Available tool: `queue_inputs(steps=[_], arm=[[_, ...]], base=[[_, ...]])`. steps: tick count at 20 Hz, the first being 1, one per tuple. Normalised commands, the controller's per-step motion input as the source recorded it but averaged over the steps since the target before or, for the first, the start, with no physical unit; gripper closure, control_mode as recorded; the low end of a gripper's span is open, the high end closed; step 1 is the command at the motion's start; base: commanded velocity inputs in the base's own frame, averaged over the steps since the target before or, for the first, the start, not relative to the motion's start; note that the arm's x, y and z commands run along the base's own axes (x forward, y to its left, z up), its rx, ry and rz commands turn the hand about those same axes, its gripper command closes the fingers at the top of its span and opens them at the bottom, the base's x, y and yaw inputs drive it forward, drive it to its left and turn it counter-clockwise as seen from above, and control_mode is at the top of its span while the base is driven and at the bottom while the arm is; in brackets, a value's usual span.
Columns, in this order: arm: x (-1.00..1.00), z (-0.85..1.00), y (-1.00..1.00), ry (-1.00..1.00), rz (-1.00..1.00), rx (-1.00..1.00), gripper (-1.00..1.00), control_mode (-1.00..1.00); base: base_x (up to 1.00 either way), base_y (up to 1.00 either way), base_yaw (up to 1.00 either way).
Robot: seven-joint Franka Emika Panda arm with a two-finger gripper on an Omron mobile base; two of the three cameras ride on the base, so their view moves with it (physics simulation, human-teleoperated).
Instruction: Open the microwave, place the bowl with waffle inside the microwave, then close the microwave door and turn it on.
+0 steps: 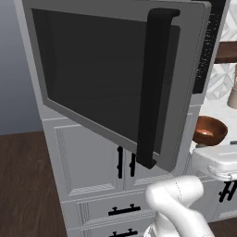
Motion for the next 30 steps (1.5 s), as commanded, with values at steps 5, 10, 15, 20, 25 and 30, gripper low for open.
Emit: queue_inputs(steps=[5,10,15,20,25,30], arm=[[0.44,-0.09,-0.01,-0.03,0.96,0.04,-1.0,-1.0],[0.89,0.0,-0.24,-0.17,0.79,0.16,-1.0,-1.0],[0.69,-0.02,-0.23,-0.28,0.56,0.21,-1.0,-1.0],[0.29,-0.05,0.2,-0.17,0.12,0.07,-1.0,-1.0],[0.12,0.0,0.72,0.01,0.0,-0.01,-1.0,-1.0],[0.02,0.0,0.85,0.05,0.1,-0.03,-1.0,-1.0]], base=[[0.0,0.0,0.0],[0.0,0.0,0.0],[0.0,0.0,0.0],[0.0,0.0,0.0],[0.0,0.0,0.0],[0.0,0.0,0.0]])
